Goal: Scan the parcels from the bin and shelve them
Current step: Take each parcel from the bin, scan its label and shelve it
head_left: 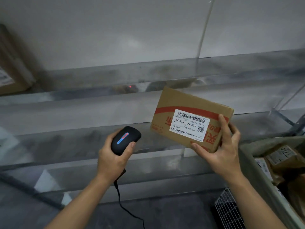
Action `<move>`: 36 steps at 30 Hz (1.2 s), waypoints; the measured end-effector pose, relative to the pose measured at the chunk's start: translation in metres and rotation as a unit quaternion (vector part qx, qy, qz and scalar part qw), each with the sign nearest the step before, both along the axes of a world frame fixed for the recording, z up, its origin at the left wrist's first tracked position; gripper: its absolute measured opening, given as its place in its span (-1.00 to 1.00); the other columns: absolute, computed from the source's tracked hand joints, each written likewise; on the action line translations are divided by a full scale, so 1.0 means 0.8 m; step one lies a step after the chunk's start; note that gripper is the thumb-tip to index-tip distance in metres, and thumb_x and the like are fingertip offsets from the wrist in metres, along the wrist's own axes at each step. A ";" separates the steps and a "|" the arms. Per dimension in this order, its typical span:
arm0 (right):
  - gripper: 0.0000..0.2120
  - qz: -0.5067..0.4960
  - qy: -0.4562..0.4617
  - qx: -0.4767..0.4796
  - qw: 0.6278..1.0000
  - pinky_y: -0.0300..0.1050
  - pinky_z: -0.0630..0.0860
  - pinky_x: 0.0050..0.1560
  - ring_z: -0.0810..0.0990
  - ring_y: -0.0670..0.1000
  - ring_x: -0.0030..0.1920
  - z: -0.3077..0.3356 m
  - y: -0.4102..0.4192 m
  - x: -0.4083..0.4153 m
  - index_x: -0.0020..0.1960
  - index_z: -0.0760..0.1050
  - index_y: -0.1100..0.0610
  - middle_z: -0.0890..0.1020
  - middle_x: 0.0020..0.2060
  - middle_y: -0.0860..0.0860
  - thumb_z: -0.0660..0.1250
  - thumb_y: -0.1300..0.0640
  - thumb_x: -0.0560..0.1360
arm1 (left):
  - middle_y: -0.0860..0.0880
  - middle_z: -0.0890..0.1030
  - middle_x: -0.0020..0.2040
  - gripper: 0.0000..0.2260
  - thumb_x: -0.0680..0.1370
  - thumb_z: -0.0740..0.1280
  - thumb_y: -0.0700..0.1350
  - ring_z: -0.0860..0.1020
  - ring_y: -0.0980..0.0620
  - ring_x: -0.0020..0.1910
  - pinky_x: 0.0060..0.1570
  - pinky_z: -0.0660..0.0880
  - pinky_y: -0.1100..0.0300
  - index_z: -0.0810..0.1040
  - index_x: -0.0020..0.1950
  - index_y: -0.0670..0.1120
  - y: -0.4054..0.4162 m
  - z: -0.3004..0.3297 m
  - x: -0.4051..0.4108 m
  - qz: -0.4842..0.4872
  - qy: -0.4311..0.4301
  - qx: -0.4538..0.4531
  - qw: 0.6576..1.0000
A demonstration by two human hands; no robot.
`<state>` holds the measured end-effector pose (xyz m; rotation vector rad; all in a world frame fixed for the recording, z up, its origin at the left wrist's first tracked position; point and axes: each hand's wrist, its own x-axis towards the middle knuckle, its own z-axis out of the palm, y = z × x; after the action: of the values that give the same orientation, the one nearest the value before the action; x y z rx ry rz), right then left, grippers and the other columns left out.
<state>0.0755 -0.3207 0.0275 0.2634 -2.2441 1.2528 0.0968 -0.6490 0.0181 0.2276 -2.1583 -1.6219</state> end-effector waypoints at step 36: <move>0.05 0.275 0.232 0.017 0.933 -0.30 0.34 0.41 0.24 -0.28 0.41 0.198 -0.425 -0.206 0.63 0.13 -0.02 0.07 0.52 0.20 0.65 -0.05 0.32 | 0.22 0.63 0.10 -0.33 0.28 0.44 0.32 0.60 0.37 0.02 -0.07 0.46 0.53 0.53 0.32 0.07 -0.264 0.097 0.079 0.260 0.094 -0.056 0.959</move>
<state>-0.0892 -0.6611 0.1858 1.1407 -1.8278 1.2444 0.1597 -0.8601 0.0960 0.5317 -1.8354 -1.1688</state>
